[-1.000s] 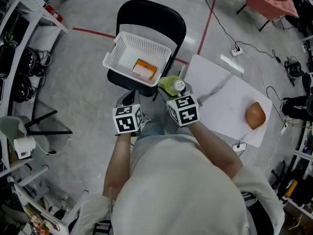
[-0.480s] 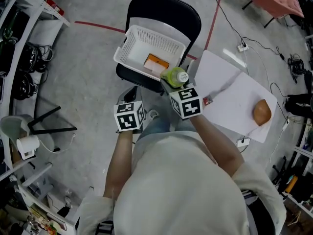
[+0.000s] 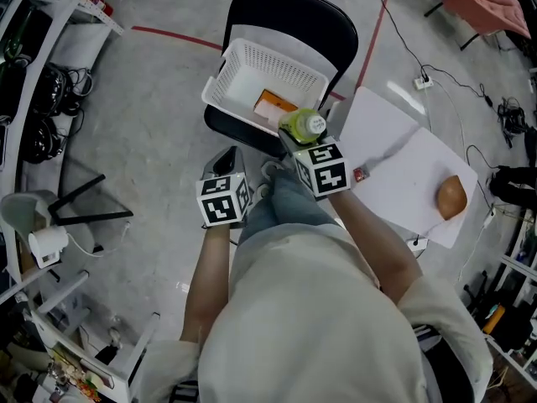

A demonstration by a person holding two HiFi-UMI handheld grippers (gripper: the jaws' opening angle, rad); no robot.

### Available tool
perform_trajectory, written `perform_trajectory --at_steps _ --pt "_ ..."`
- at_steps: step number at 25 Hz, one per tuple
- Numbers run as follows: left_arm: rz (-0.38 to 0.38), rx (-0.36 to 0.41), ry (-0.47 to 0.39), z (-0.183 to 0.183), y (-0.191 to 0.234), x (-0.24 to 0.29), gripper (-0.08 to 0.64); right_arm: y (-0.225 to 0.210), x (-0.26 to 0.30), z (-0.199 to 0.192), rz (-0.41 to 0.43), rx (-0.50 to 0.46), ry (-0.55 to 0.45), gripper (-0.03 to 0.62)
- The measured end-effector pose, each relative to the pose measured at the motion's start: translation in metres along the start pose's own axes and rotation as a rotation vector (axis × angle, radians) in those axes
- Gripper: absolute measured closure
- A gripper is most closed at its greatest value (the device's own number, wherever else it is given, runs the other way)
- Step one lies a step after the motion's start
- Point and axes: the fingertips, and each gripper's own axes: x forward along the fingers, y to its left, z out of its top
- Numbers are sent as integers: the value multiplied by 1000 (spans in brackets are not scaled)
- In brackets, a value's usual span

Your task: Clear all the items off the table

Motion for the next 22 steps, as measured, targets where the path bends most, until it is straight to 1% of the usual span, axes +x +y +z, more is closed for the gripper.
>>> perform_trajectory --at_steps 8,14,22 --pt "20 -23 -2 15 8 20 552 -11 33 17 25 -22 15 319" --pt "42 -55 8 29 24 47 552 -14 71 32 59 -53 36 319" --pt "33 -60 37 40 36 83 552 -24 127 37 74 -69 79 321"
